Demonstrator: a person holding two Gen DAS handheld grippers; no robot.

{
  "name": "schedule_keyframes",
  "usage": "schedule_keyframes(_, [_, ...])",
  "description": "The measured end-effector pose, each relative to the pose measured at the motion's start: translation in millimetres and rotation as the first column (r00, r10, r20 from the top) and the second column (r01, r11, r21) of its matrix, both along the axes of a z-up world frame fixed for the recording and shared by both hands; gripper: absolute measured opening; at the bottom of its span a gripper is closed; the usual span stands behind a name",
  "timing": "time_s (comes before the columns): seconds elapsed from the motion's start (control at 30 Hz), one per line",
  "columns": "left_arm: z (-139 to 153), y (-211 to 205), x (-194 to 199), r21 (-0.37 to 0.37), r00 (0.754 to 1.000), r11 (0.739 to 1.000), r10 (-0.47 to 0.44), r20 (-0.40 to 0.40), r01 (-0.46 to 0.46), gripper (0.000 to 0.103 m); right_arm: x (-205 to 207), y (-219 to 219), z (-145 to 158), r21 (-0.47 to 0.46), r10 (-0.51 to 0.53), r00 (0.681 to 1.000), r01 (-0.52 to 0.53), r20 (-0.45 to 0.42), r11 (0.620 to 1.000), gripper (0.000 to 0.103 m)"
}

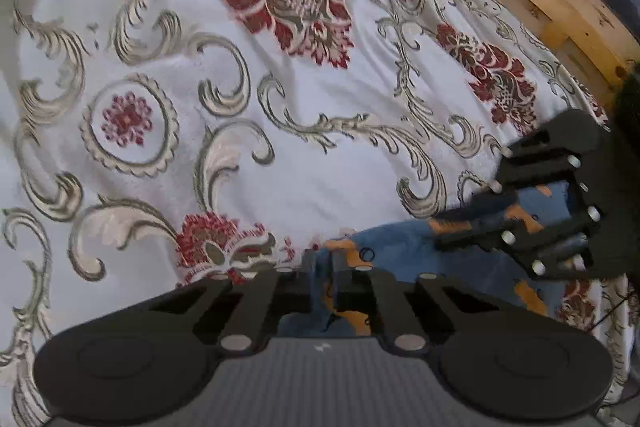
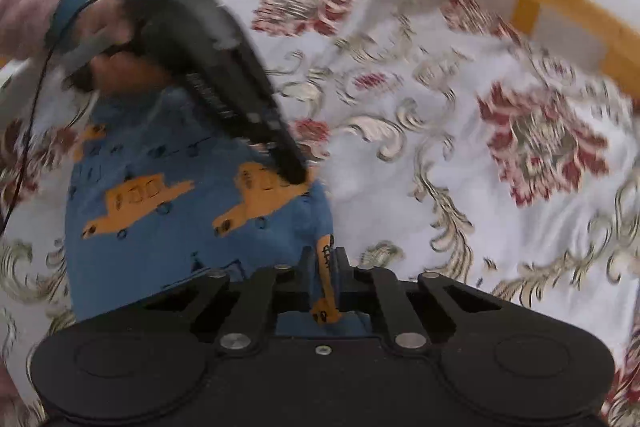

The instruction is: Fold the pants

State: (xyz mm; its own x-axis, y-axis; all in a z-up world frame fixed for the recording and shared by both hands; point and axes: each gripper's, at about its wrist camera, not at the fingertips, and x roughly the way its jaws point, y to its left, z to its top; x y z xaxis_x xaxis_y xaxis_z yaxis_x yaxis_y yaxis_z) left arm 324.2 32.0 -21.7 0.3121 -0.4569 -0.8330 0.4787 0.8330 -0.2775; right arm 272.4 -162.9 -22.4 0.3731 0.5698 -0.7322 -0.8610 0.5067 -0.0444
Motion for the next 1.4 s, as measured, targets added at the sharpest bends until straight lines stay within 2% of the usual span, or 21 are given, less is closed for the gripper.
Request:
schedule_keyframes(0.17, [20, -17, -20, 0.096, 0.989, 0.995, -0.011, 0.151, -0.003, 0.005, -16, -2, 3, 0.012, 0.026, 0.998, -0.027, 0.053, 1.000, 0.004])
schedule_keyframes(0.23, [25, -27, -29, 0.166, 0.969, 0.986, -0.045, 0.245, 0.004, 0.005, -15, 1, -2, -0.034, -0.006, 0.995, 0.010, 0.098, 0.999, 0.004])
schedule_keyframes(0.27, [23, -32, -31, 0.202, 0.962, 0.979, -0.058, 0.266, 0.003, 0.005, -12, 1, -7, -0.057, -0.042, 0.992, 0.049, 0.123, 0.997, 0.005])
schedule_keyframes(0.33, [13, -40, -29, 0.258, 0.961, 0.966, -0.068, 0.268, -0.004, 0.005, -3, 0, -16, -0.091, -0.123, 0.978, 0.140, 0.171, 0.986, 0.024])
schedule_keyframes(0.4, [5, -44, -30, 0.289, 0.956, 0.957, -0.069, 0.284, -0.017, 0.005, 0, -9, -17, -0.078, -0.177, 0.967, 0.194, 0.186, 0.978, 0.027])
schedule_keyframes(0.47, [8, -41, -36, 0.267, 0.947, 0.963, -0.049, 0.319, -0.040, 0.005, -3, -18, -13, -0.053, -0.196, 0.967, 0.207, 0.165, 0.977, 0.028])
schedule_keyframes(0.5, [12, -40, -40, 0.250, 0.940, 0.967, -0.041, 0.338, -0.047, 0.005, -7, -22, -11, -0.041, -0.189, 0.969, 0.197, 0.157, 0.979, 0.031])
schedule_keyframes(0.63, [19, -38, -63, 0.252, 0.889, 0.967, -0.083, 0.451, -0.037, 0.005, -19, -38, -9, -0.024, -0.167, 0.977, 0.172, 0.134, 0.985, 0.034])
schedule_keyframes(0.77, [20, -38, -80, 0.262, 0.856, 0.964, -0.101, 0.507, -0.041, 0.005, -22, -45, -16, -0.049, -0.220, 0.969, 0.227, 0.111, 0.973, 0.033])
schedule_keyframes(0.83, [20, -41, -83, 0.283, 0.843, 0.958, -0.114, 0.526, -0.047, 0.005, -22, -47, -22, -0.083, -0.269, 0.949, 0.285, 0.162, 0.955, 0.033])
schedule_keyframes(0.87, [18, -44, -80, 0.305, 0.847, 0.951, -0.123, 0.517, -0.048, 0.005, -20, -47, -25, -0.093, -0.294, 0.938, 0.314, 0.185, 0.945, 0.033])
schedule_keyframes(0.9, [14, -47, -77, 0.330, 0.851, 0.943, -0.129, 0.508, -0.054, 0.005, -18, -47, -27, -0.090, -0.317, 0.928, 0.339, 0.195, 0.936, 0.038])
schedule_keyframes(0.93, [8, -50, -73, 0.352, 0.857, 0.934, -0.135, 0.498, -0.057, 0.005, -16, -48, -29, -0.081, -0.341, 0.918, 0.363, 0.201, 0.928, 0.048])
schedule_keyframes(0.97, [2, -53, -68, 0.370, 0.868, 0.927, -0.134, 0.479, -0.061, 0.005, -15, -49, -30, -0.080, -0.368, 0.905, 0.391, 0.212, 0.917, 0.052])
schedule_keyframes(1.03, [-6, -55, -59, 0.375, 0.890, 0.924, -0.107, 0.442, -0.075, 0.006, -17, -51, -28, -0.058, -0.393, 0.897, 0.412, 0.204, 0.909, 0.048])
schedule_keyframes(1.1, [-8, -52, -58, 0.354, 0.900, 0.931, -0.079, 0.428, -0.087, 0.008, -26, -54, -22, -0.029, -0.402, 0.889, 0.418, 0.220, 0.908, 0.047])
schedule_keyframes(1.2, [-6, -47, -61, 0.319, 0.907, 0.943, -0.048, 0.419, -0.098, 0.025, -36, -53, -24, -0.046, -0.404, 0.889, 0.422, 0.213, 0.905, 0.047])
schedule_keyframes(1.23, [-6, -46, -61, 0.318, 0.908, 0.942, -0.039, 0.417, -0.106, 0.044, -37, -54, -30, -0.062, -0.418, 0.884, 0.439, 0.209, 0.896, 0.047])
schedule_keyframes(1.27, [-6, -44, -62, 0.314, 0.909, 0.943, -0.033, 0.416, -0.109, 0.055, -37, -56, -33, -0.060, -0.444, 0.872, 0.464, 0.208, 0.884, 0.048])
schedule_keyframes(1.4, [-3, -44, -66, 0.302, 0.916, 0.944, 0.003, 0.401, -0.136, 0.056, -43, -72, -19, 0.047, -0.602, 0.778, 0.604, 0.180, 0.795, 0.048])
